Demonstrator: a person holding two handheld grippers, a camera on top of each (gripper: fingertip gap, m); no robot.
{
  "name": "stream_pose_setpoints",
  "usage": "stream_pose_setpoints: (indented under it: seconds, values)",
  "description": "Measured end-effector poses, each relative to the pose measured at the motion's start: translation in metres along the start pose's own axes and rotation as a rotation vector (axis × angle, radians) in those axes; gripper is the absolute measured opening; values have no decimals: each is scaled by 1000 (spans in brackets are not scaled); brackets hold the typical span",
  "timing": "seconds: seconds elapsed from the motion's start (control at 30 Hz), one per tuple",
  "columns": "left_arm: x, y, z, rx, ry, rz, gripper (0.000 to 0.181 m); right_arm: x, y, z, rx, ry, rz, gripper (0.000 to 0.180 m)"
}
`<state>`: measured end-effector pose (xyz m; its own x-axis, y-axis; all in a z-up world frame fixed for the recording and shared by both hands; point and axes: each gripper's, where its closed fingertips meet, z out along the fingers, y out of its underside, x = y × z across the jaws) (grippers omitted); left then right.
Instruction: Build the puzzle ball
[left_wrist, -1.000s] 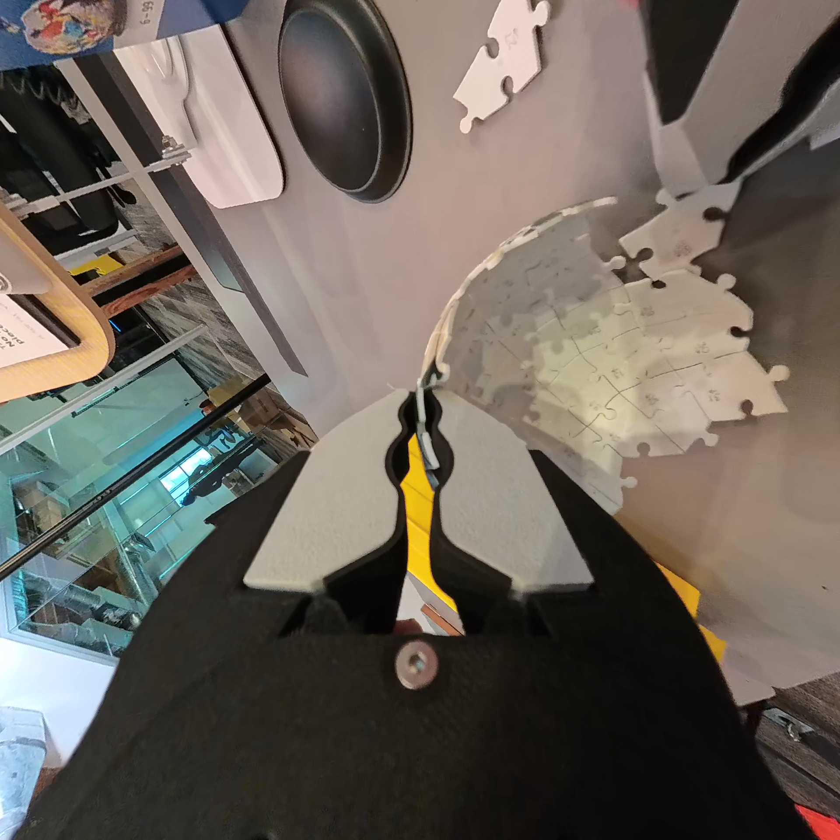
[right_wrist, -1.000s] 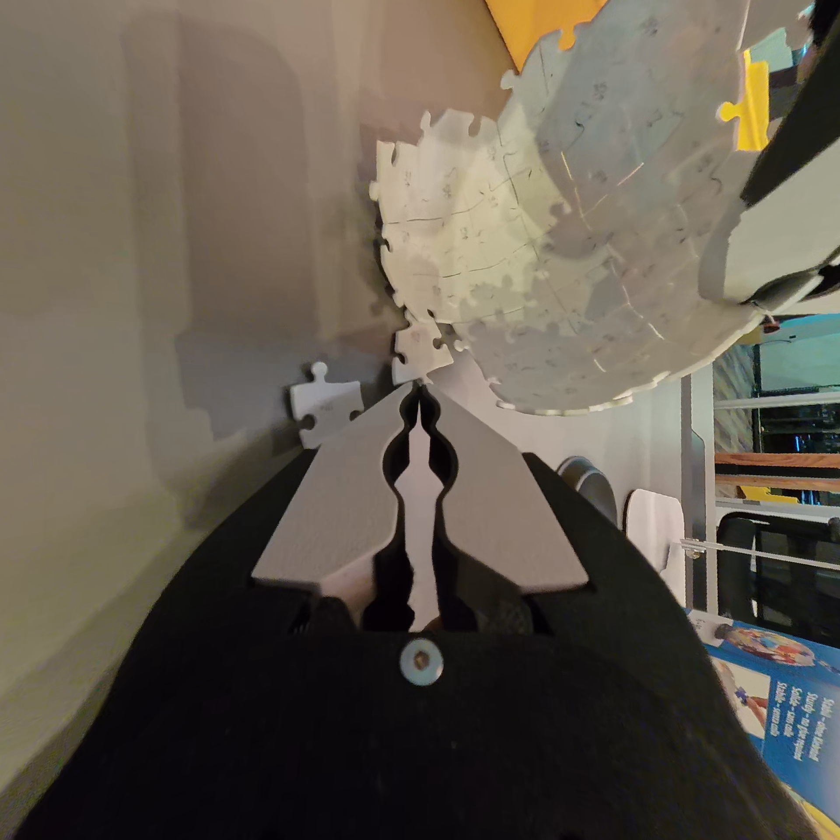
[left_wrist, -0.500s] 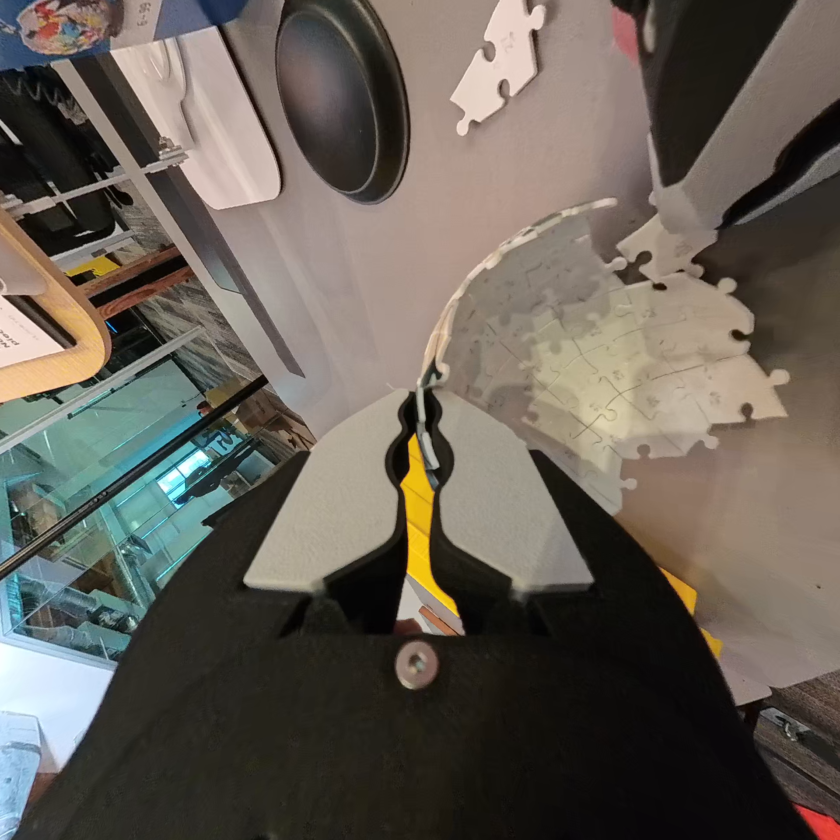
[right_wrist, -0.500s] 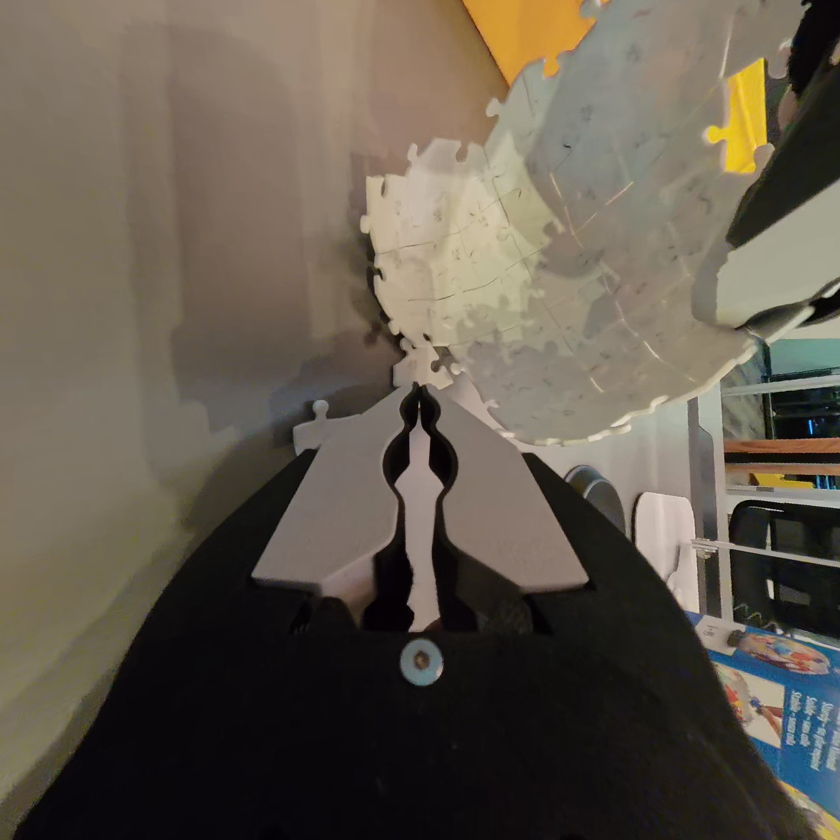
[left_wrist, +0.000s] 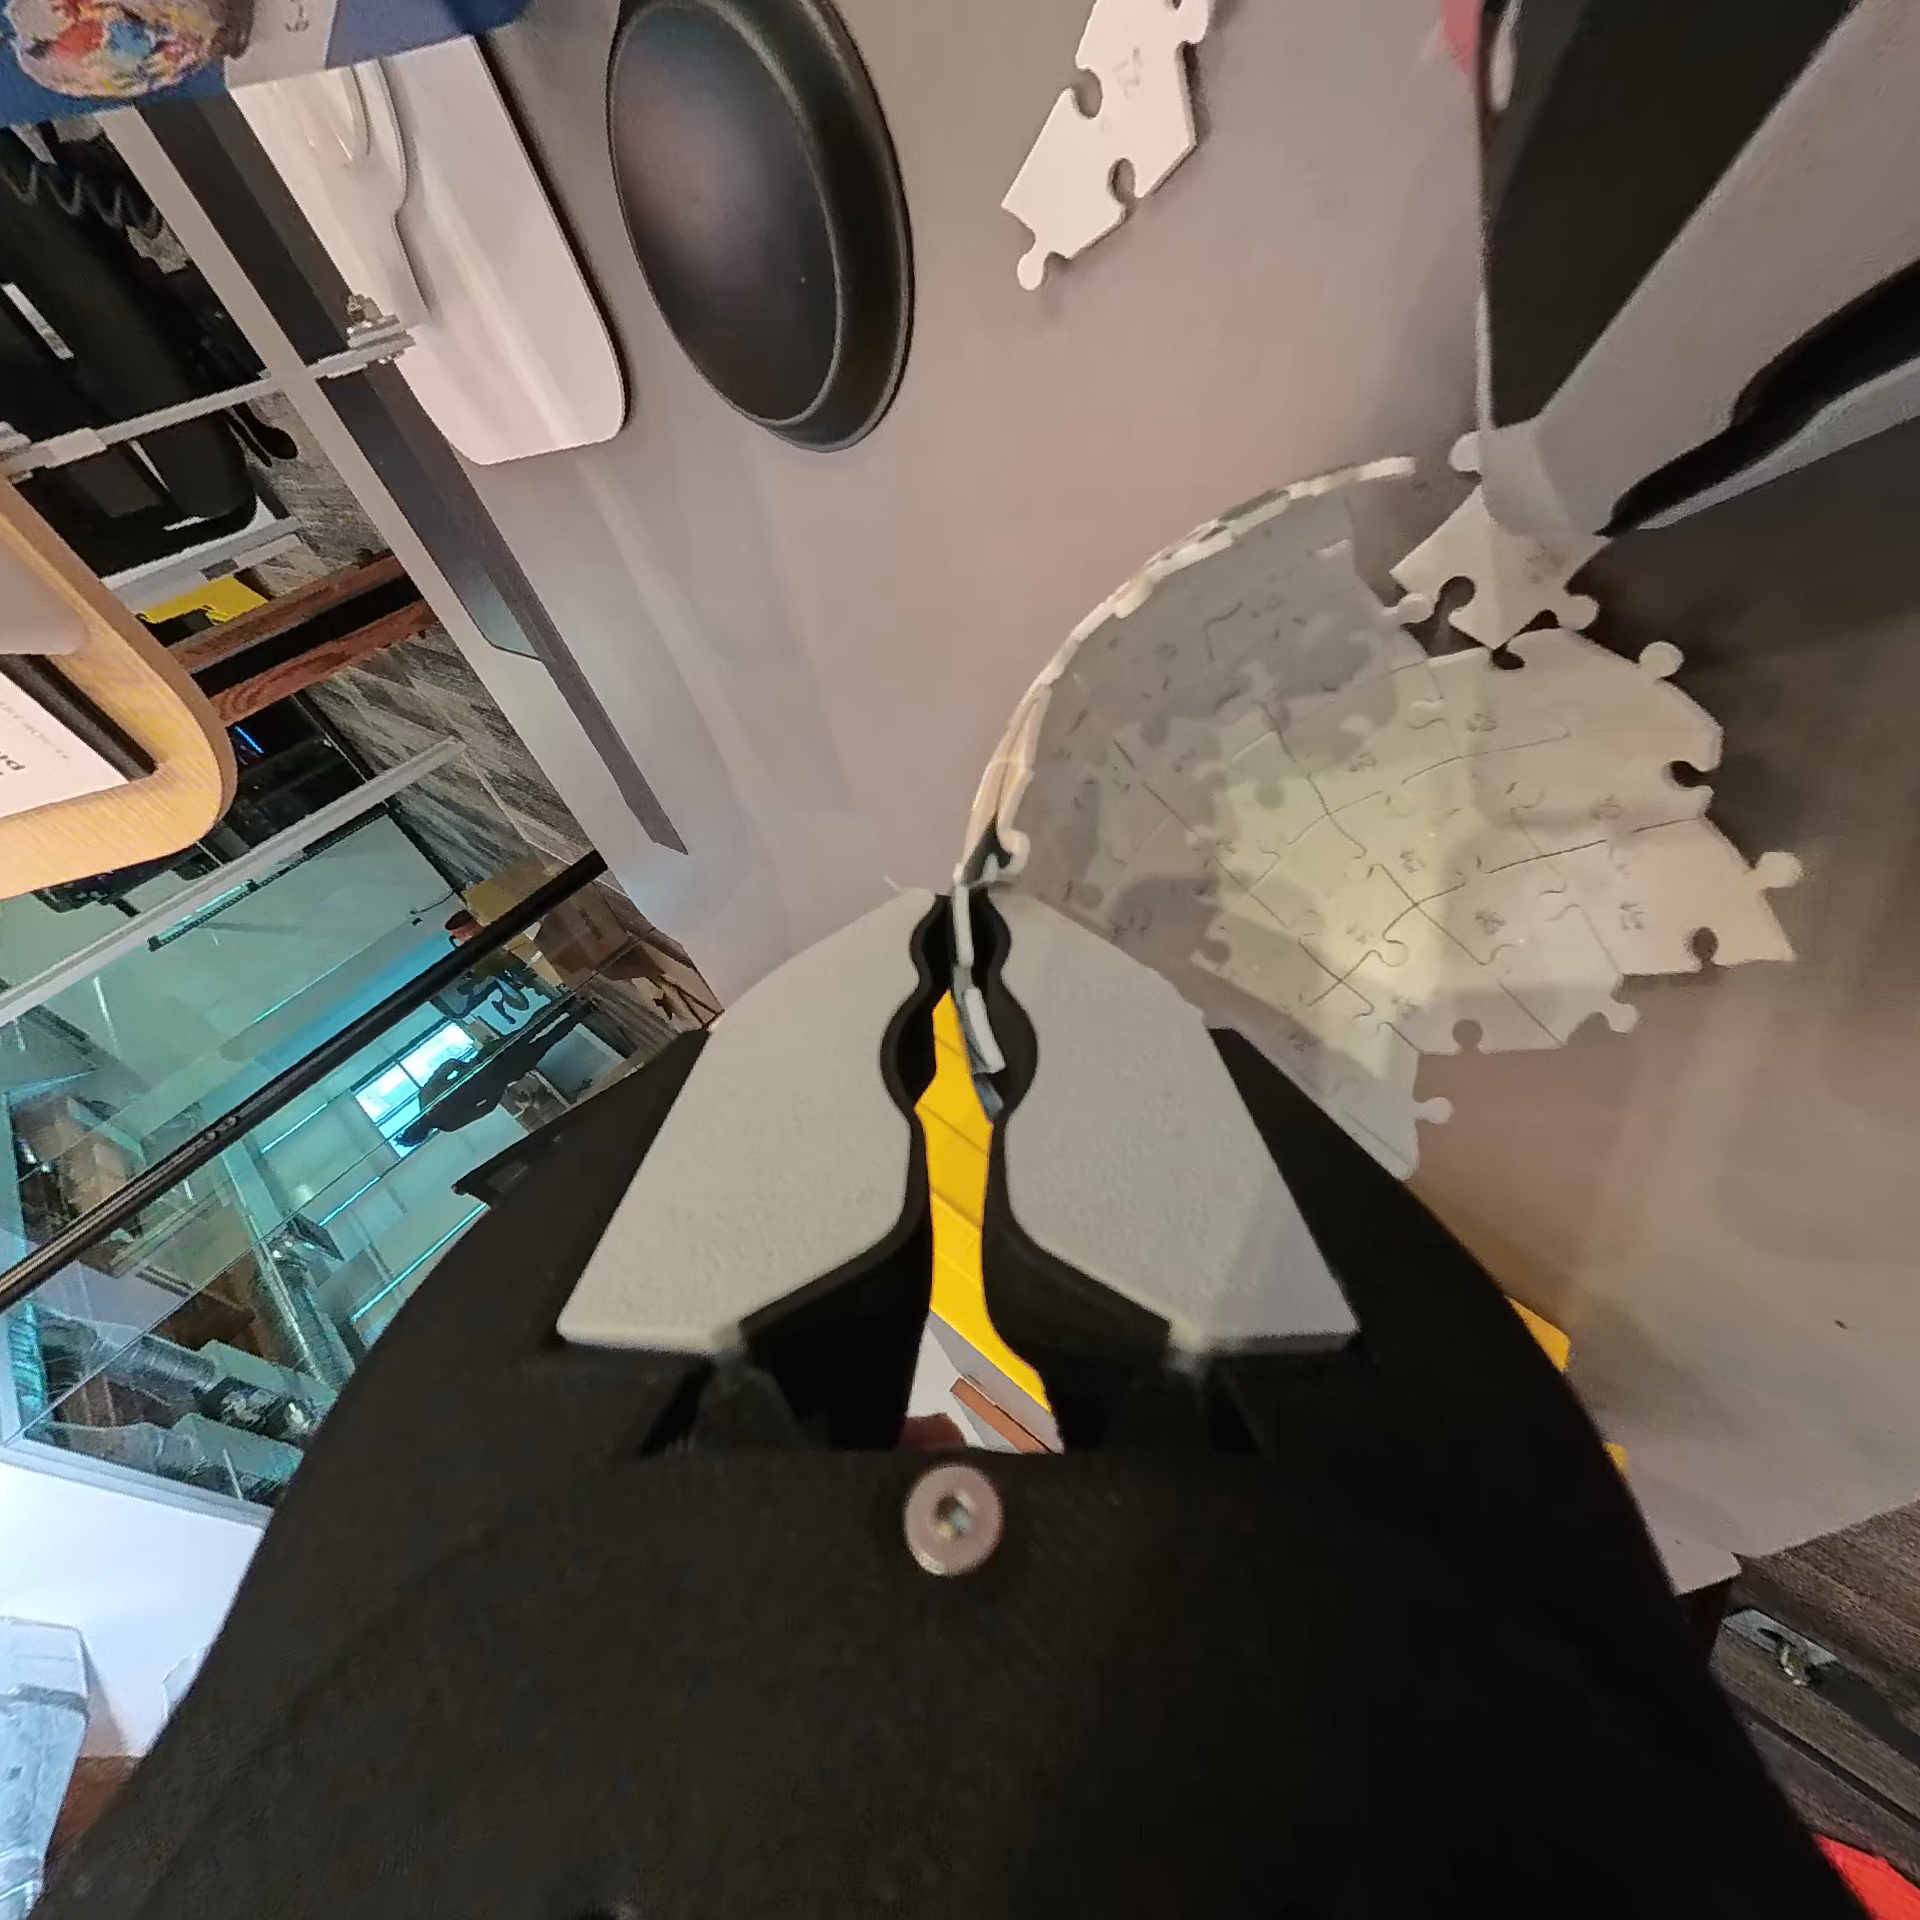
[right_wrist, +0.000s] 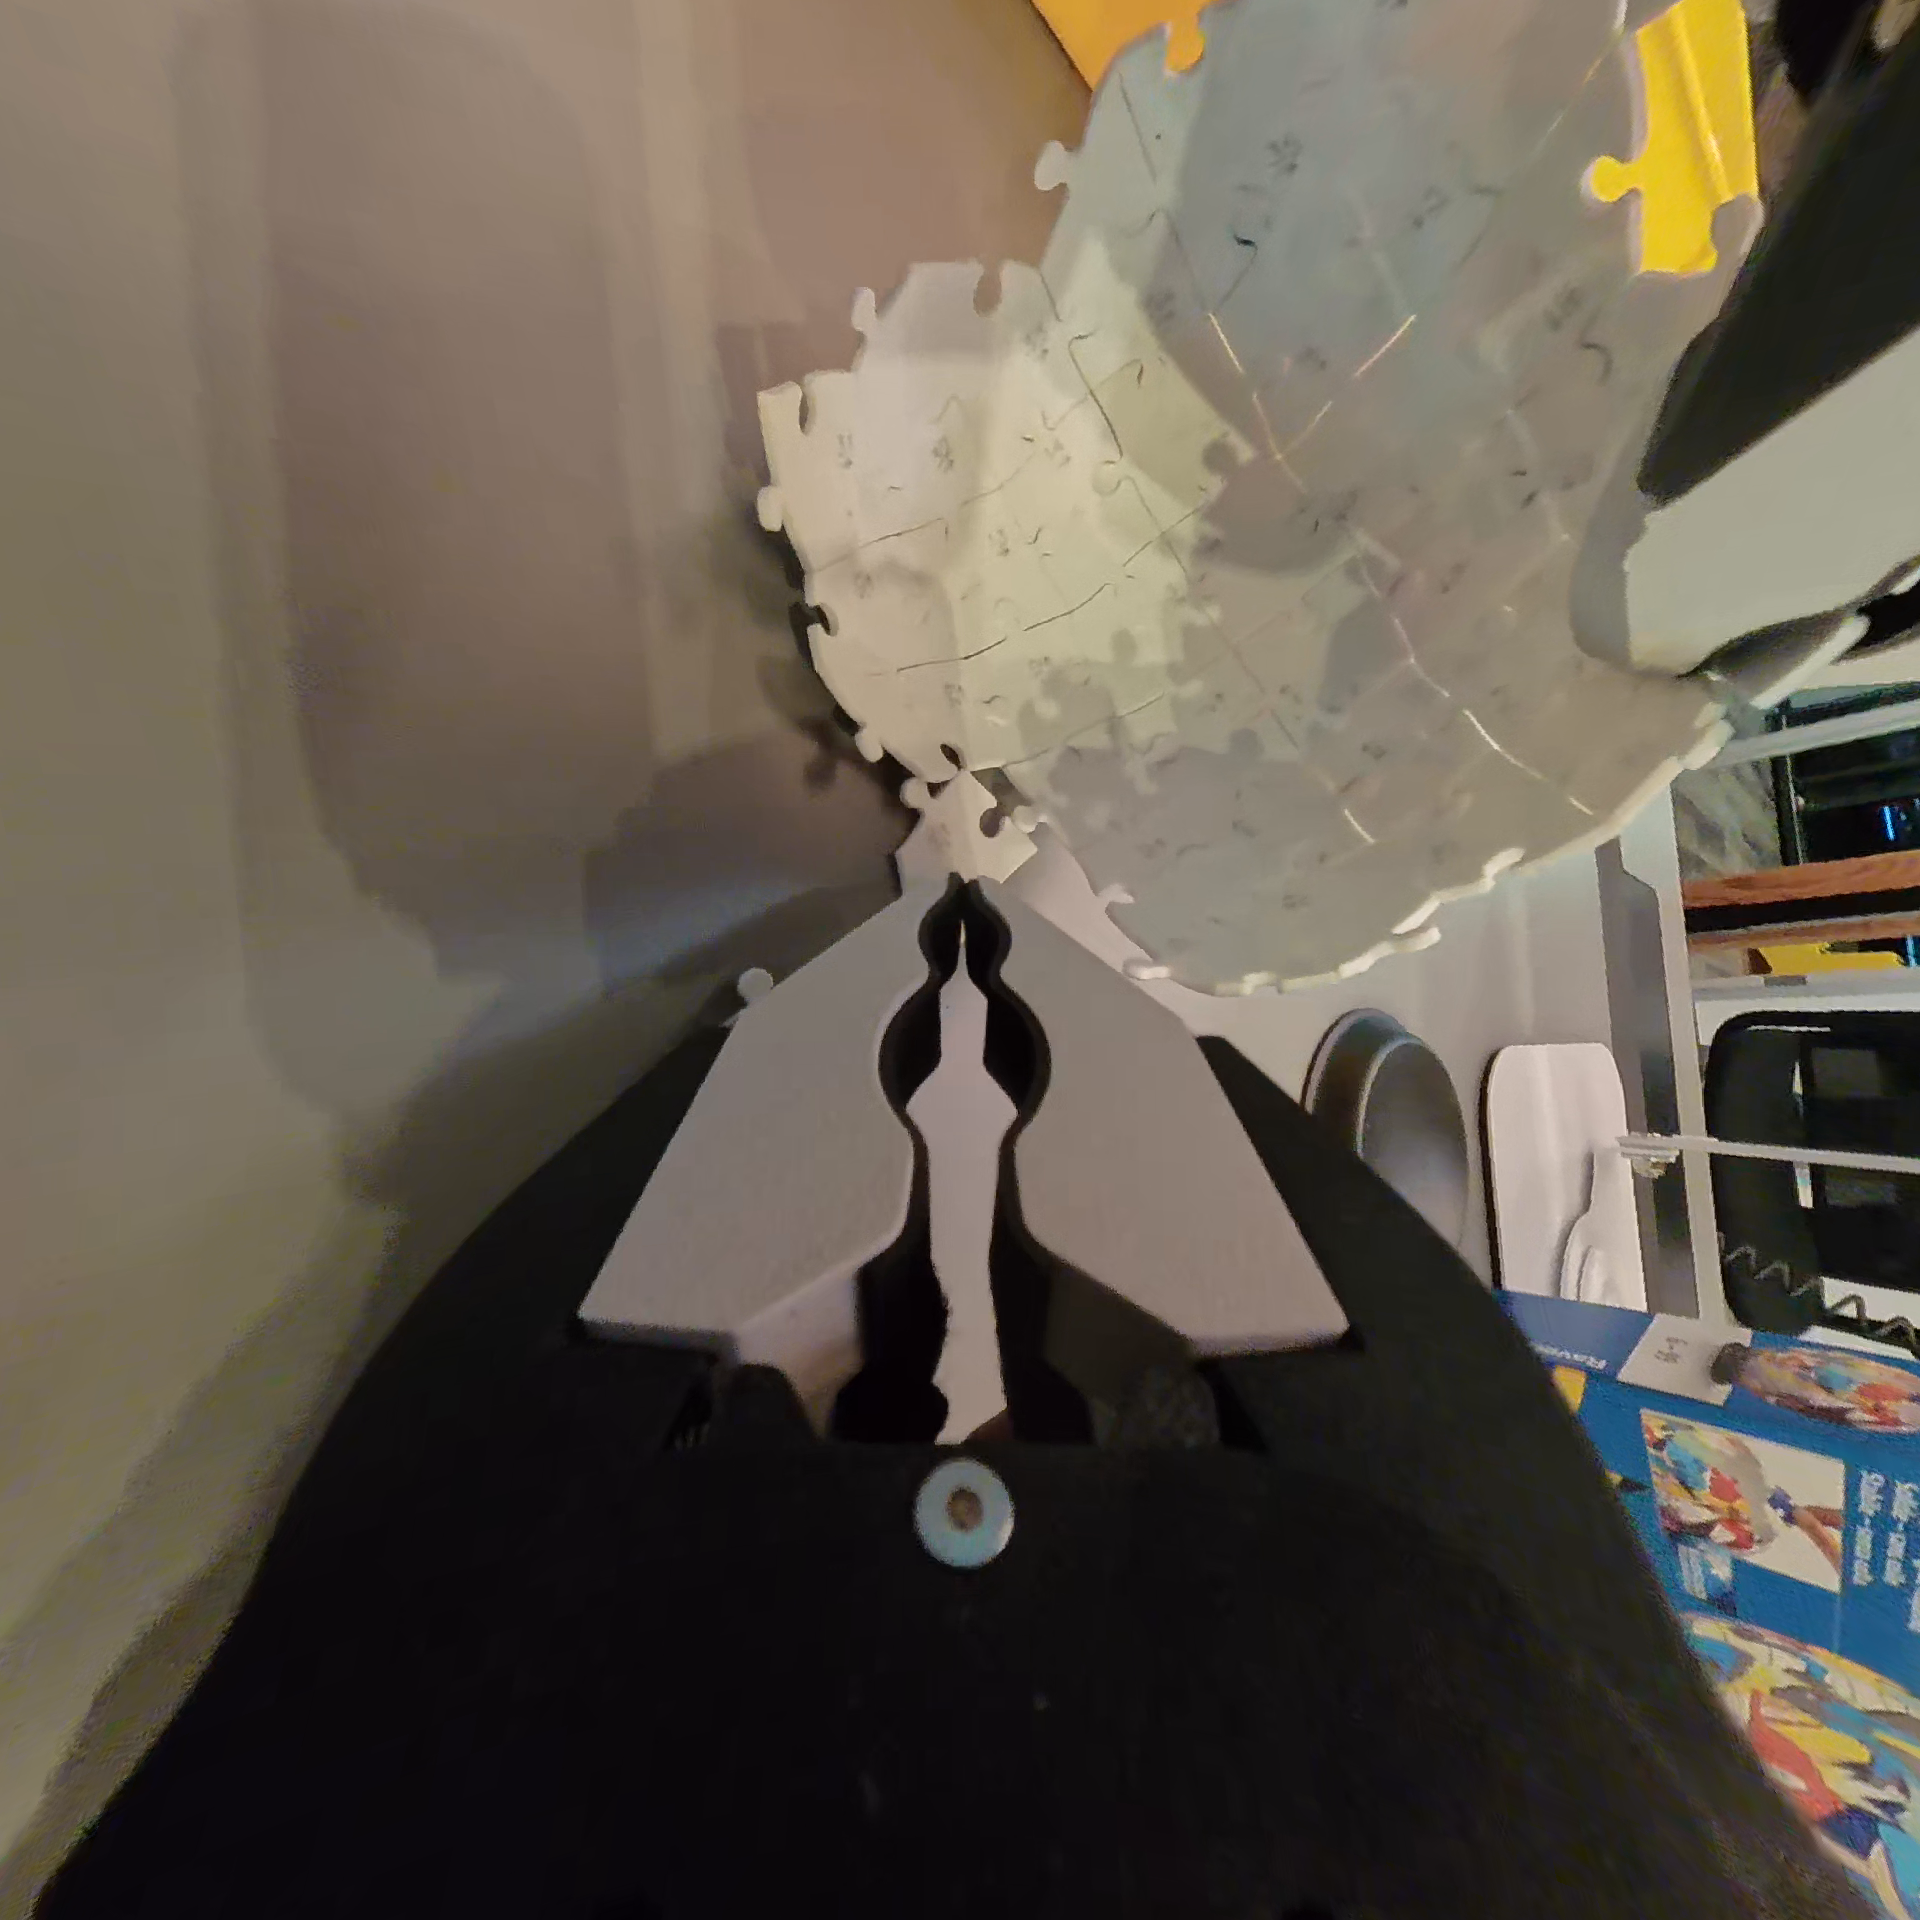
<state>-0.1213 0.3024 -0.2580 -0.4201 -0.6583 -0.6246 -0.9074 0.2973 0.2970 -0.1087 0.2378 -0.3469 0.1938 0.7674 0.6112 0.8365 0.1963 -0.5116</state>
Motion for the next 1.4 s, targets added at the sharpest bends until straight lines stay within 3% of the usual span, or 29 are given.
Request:
stream_pose_setpoints:
  seconds: [0.03,1.4]
  values:
    - [0,0,0,-1,-1,1,3,0,0,0,-6,3,9,0]
    - [6,0,-4,-10,1,-13,3,-5,-11,4,-4,-14,80,0]
